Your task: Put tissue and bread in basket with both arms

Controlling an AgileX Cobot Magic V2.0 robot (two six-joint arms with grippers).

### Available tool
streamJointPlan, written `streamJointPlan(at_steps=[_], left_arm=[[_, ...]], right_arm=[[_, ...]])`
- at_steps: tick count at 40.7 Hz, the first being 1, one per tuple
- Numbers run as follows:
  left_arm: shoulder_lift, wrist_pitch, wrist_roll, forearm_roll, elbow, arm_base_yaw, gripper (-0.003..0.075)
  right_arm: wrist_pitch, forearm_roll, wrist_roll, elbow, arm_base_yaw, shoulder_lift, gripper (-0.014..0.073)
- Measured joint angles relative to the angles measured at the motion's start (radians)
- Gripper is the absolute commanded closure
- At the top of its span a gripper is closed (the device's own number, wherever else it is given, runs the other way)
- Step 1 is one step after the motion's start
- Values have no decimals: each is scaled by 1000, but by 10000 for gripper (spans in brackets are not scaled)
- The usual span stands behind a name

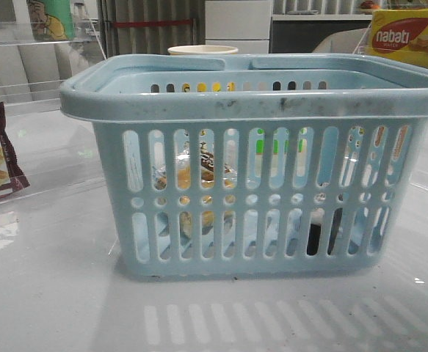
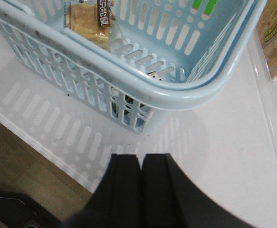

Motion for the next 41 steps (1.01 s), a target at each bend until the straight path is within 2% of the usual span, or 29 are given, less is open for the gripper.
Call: streamJointPlan(at_steps=[8, 12, 41], left_arm=[[-2, -201, 0, -36, 158, 52, 629], [-2, -241, 0, -44, 158, 58, 629], [-2, -273, 1, -47, 158, 18, 629]], right_arm=[[0, 0, 0, 1, 0, 0, 540], [0, 0, 0, 1, 0, 0, 540], [0, 0, 0, 1, 0, 0, 540]])
